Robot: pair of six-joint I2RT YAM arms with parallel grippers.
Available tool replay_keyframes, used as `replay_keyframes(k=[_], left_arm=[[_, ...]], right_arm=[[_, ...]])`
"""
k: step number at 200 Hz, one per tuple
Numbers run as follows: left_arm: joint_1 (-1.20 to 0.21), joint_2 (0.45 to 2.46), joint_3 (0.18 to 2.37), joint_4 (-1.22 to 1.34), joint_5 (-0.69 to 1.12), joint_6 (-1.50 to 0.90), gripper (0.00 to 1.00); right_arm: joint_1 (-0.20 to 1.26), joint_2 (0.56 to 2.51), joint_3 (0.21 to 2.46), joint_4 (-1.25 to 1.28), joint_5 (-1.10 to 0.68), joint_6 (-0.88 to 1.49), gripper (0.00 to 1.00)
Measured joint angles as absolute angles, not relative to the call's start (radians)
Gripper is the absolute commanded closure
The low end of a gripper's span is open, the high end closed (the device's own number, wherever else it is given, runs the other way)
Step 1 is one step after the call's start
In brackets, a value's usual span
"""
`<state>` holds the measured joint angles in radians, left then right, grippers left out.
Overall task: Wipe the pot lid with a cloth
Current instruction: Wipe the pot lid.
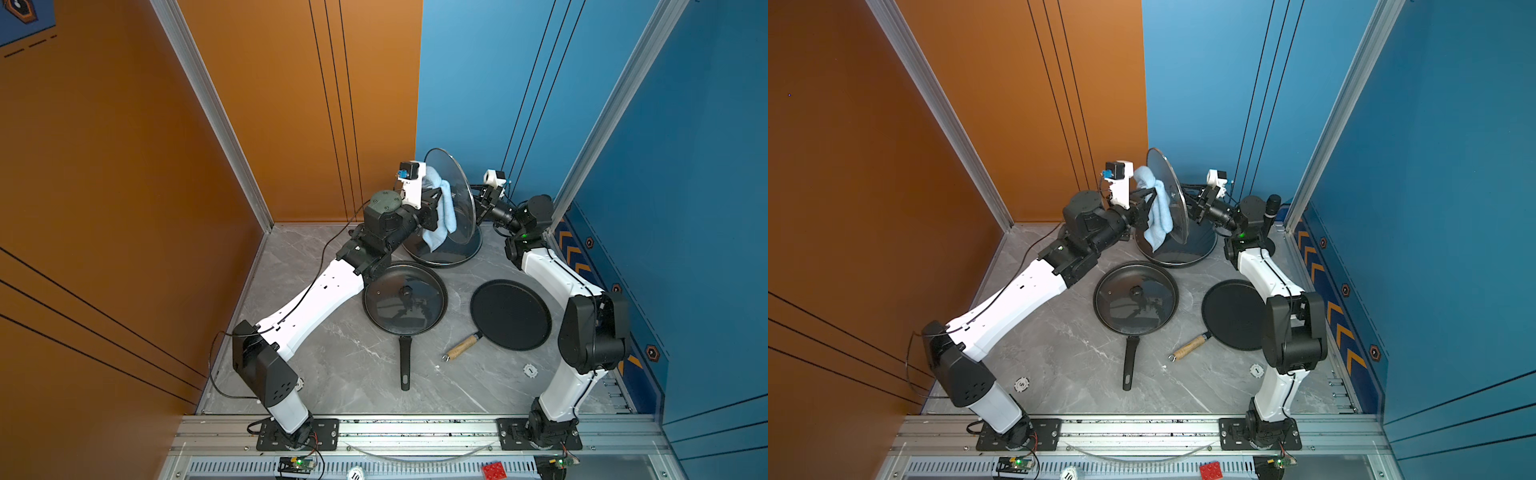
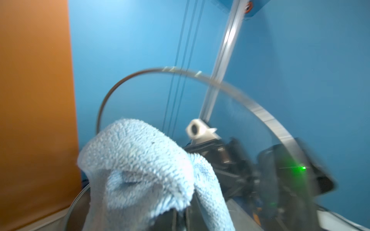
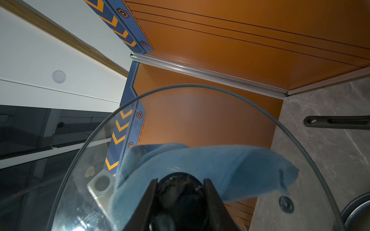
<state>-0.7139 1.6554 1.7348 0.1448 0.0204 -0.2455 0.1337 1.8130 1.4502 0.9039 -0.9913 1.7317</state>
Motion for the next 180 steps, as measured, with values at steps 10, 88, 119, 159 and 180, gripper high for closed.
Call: replay_keyframes(k=[10, 88, 119, 159, 180], left_arm=[[-0.734, 1.655, 1.771, 0.161, 0.057, -0.239, 1.00], [-0.716, 1.719, 1.800, 0.270, 0.139, -0.316, 1.00], [-0.680, 1.741, 1.719, 0.318, 0.109, -0.400, 1.00], [-0.636, 1.764, 1.612, 0.376, 0.025, -0.505, 1.00], [-0.619, 1.764, 1.578, 0.366, -0.032, -0.533, 1.00]], right_arm=[[0.135, 1.829, 1.462, 0.904, -0.992, 1.733, 0.95], [0.151, 1.893, 1.523, 1.066, -0.979, 1.904, 0.95], [0.155, 1.888, 1.512, 1.189, -0.937, 1.996, 0.95], [0.159, 1.839, 1.462, 1.252, -0.903, 2.048, 0.95], [0.157, 1.791, 1.436, 1.248, -0.902, 2.042, 0.94]])
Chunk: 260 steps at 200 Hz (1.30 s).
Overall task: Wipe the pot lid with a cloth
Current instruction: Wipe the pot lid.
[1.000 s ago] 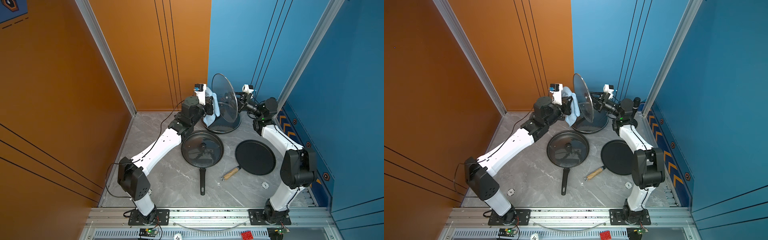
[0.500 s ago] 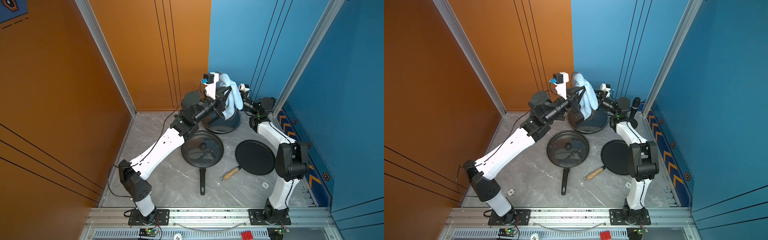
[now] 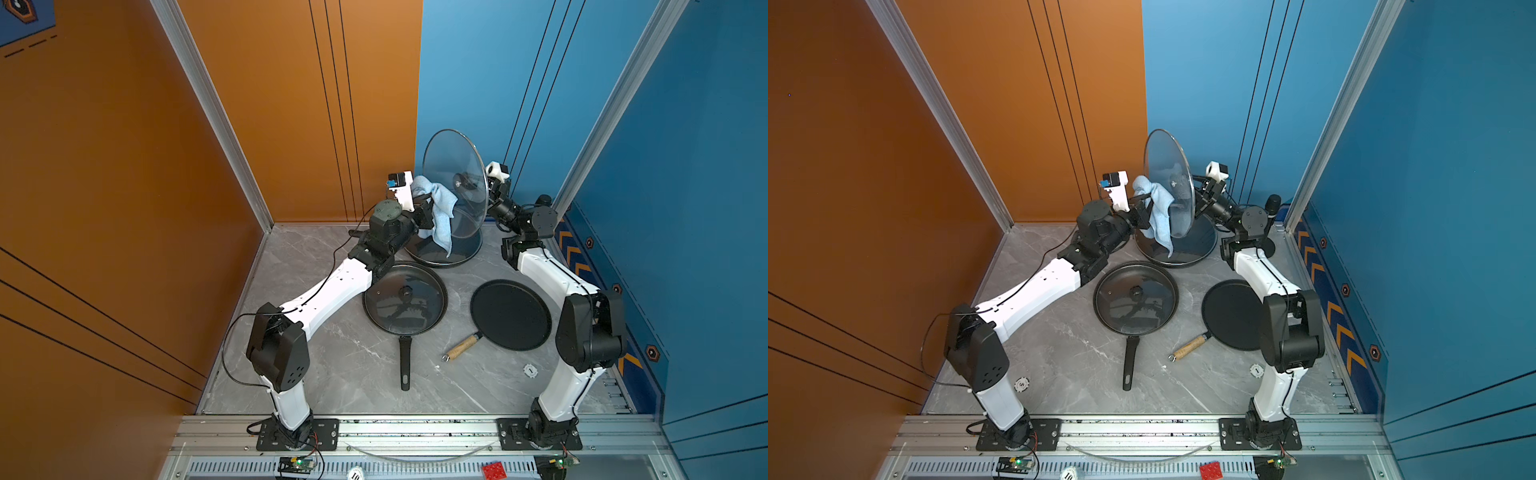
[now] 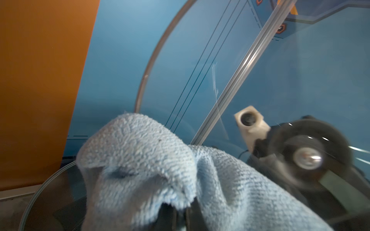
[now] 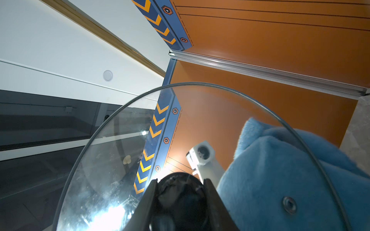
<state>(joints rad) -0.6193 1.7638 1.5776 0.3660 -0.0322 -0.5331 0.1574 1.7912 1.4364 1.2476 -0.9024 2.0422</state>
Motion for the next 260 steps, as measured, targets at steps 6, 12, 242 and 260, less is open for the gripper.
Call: replay_keyframes(k=[6, 12, 242, 260], left_arm=[[-0.615, 1.763, 1.572, 0.366, -0.045, -0.538, 1.00], [-0.613, 1.762, 1.565, 0.365, -0.057, -0.541, 1.00], [-0.707, 1.737, 1.538, 0.520, 0.447, -0.722, 1.00], [-0.677, 1.737, 1.468, 0.513, 0.423, -0.737, 1.00]], right_arm=[[0.156, 1.775, 1.431, 1.241, -0.902, 2.035, 0.94], [0.154, 1.760, 1.428, 1.231, -0.903, 2.024, 0.94], [0.195, 1.895, 1.611, 1.022, -0.912, 1.930, 0.95], [0.176, 1.863, 1.563, 1.036, -0.911, 1.934, 0.95]])
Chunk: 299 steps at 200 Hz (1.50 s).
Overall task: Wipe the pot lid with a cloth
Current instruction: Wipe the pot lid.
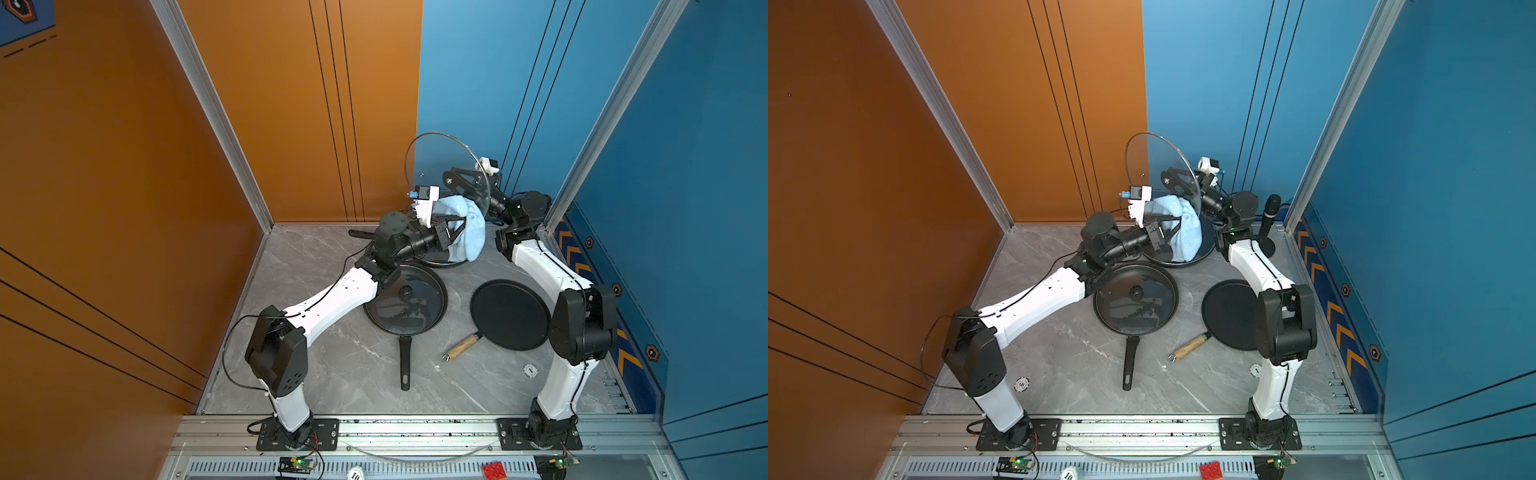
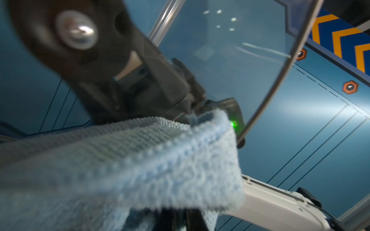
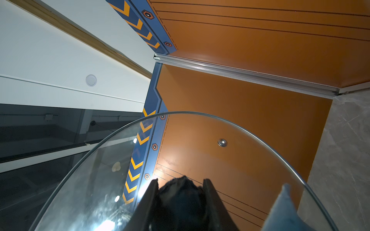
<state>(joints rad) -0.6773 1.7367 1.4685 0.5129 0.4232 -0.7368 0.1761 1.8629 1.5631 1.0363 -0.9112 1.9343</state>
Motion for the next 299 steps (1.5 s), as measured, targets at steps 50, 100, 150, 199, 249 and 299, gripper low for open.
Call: replay_keyframes(k=[50, 100, 150, 199, 249, 299], left_arm=[[-0.556, 1.690, 1.351, 0.496, 0.336, -0.757, 1.00], [-0.466, 1.615, 1.354, 0.398, 0.258, -0.680, 1.00], [-0.600, 1.567, 1.524, 0.324, 0.283, -0.538, 1.00], [-0.706, 1.584, 1.701, 0.381, 0.359, -0.463, 1.00], [-0.625, 1.635, 1.574, 0.463, 0.241, -0.499, 1.00], [-0.523, 1.656, 1.332, 0.429, 0.043, -0.578, 1.00]], right_arm=[[0.165, 1.790, 1.503, 1.075, -0.912, 1.934, 0.95], [0.165, 1.699, 1.443, 0.984, -0.916, 1.834, 0.95], [0.174, 1.666, 1.443, 0.793, -0.920, 1.679, 0.95], [0.205, 1.680, 1.454, 0.749, -0.922, 1.656, 0.95], [0.226, 1.683, 1.467, 0.746, -0.939, 1.656, 0.95], [0.215, 1.641, 1.446, 0.733, -0.947, 1.641, 0.95]])
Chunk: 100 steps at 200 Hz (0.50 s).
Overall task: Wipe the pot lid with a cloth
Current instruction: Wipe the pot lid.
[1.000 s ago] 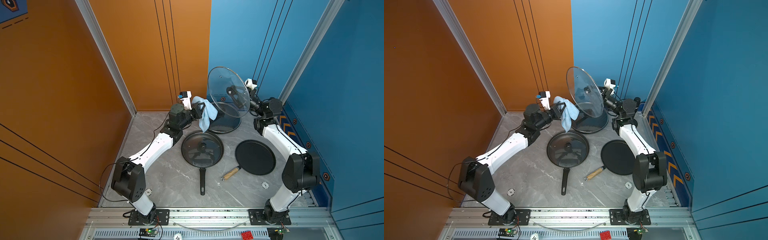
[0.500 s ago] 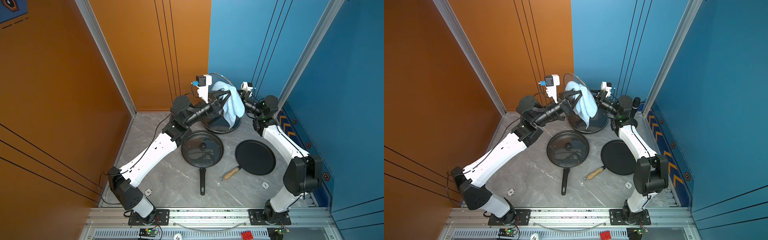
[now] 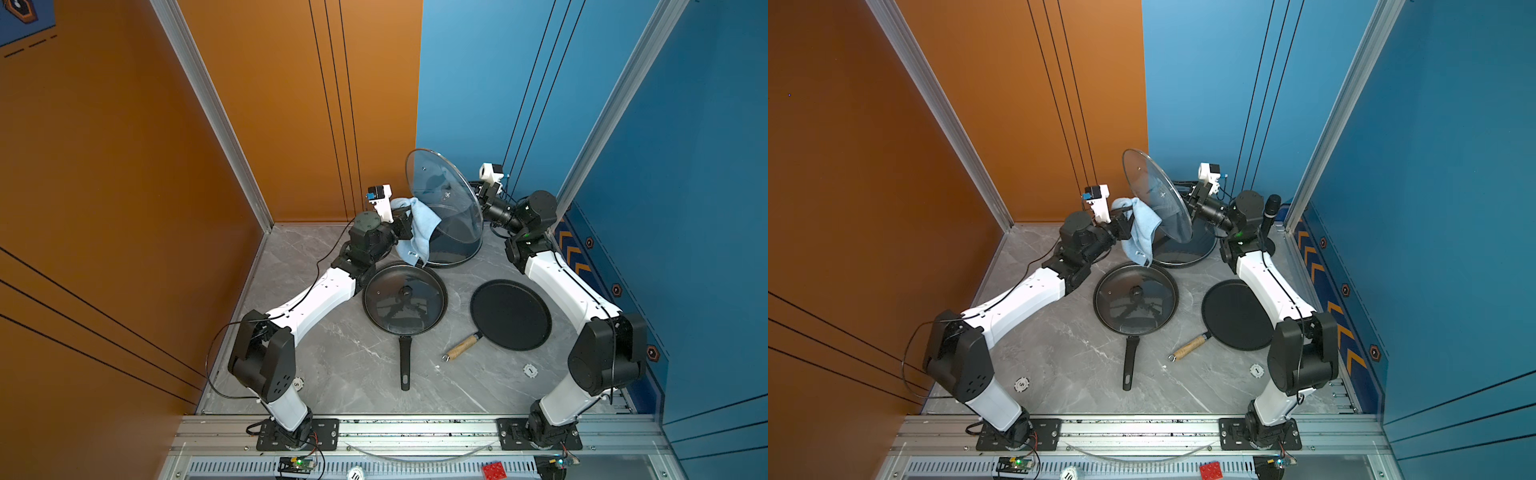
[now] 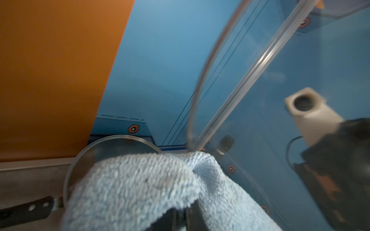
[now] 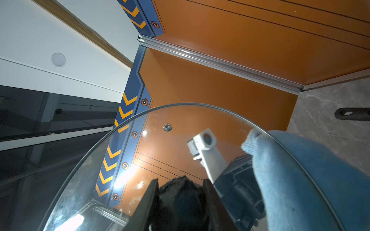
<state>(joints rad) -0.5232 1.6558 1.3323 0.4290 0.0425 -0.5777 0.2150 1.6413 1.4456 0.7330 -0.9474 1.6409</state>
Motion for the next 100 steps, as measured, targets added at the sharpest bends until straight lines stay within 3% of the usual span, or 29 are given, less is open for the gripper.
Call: replay_keyframes(k=[37, 100], left_arm=[[-0.530, 1.647, 1.344, 0.399, 0.019, -0.591, 1.00], [-0.709, 1.519, 1.576, 0.319, 0.121, -0.417, 1.00]], right_arm=[[0.212, 1.599, 1.445, 0.685, -0.965, 1.583, 0.95], [0.216, 1.592, 1.445, 0.545, -0.965, 1.459, 0.95]])
